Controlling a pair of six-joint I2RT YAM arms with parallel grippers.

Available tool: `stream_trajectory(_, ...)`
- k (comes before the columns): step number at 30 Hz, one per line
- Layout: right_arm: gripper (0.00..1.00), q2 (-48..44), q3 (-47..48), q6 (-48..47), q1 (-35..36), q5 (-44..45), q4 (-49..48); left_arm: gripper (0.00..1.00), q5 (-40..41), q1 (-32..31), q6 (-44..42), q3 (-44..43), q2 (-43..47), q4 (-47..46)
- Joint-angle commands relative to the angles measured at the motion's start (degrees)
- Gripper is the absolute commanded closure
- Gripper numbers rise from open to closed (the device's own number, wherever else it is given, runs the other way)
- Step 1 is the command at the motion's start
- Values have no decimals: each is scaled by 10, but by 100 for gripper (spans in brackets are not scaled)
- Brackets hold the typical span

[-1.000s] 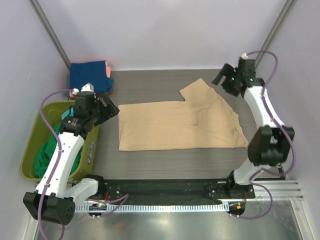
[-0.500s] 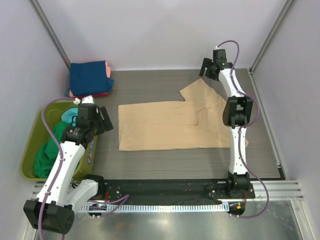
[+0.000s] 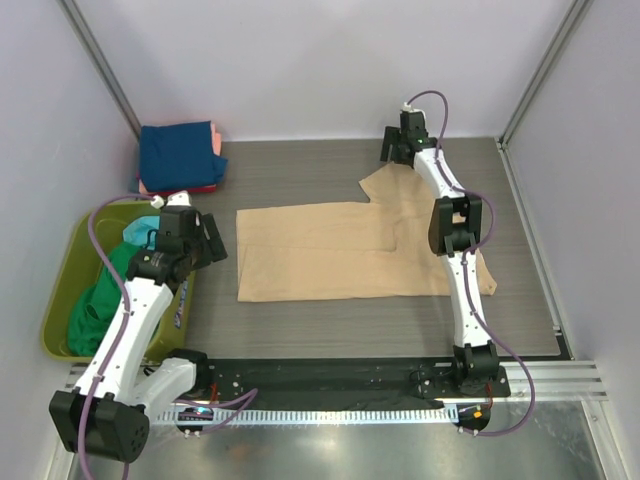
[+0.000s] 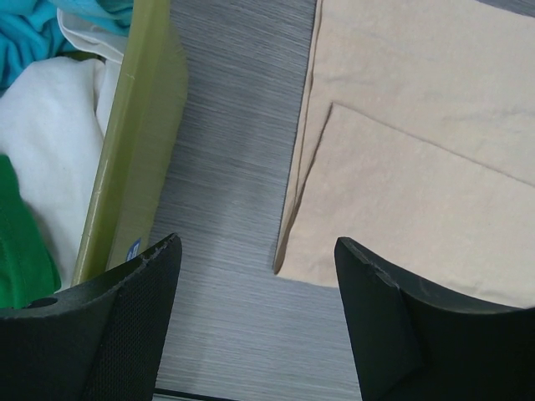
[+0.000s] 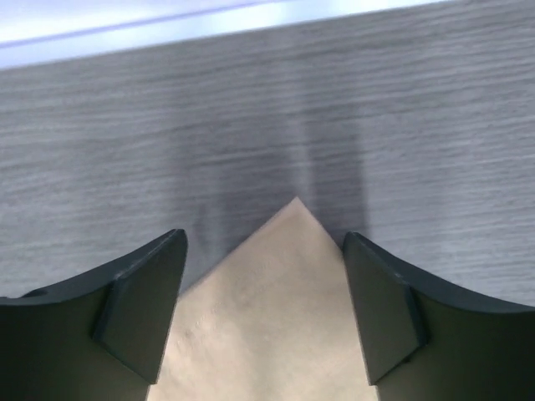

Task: Fold and stack the t-shirts
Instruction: Fold the tshirt

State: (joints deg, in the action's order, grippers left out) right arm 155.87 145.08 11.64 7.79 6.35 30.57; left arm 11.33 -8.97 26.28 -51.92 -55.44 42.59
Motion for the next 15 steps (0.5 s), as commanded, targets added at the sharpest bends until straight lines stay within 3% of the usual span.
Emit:
stream_trajectory(1,21,27,23,3,-1,5,-30,25,1,0,-11,-6,9,-22)
stream_trajectory(3,28,33,20,4,2,6,-29,25,3,1,-11,-6,7,-22)
stream_trajectory(4,39,36,15,4,3,4,-28,26,3,1,-11,-6,5,-23)
stream_trajectory(6,50,37,9,8,2,5,-25,26,3,0,-11,-6,2,-22)
stream_trajectory(7,64,37,2,17,4,2,-26,26,3,0,-11,-6,2,-22)
stream_trajectory(9,74,33,-3,22,3,-1,-26,26,3,0,-10,-6,-1,-22)
stream_trajectory(10,88,31,-9,28,4,-1,-24,26,3,1,-6,-7,-4,-22)
stream_trajectory(11,93,28,-13,28,4,-3,-24,26,-3,0,-6,-9,-5,-22)
stream_trajectory(12,99,24,-15,28,4,-5,-24,26,-4,0,-5,-12,-14,-22)
stream_trajectory(15,99,1,-37,25,3,-13,-25,25,-4,-3,7,-33,-57,-20)
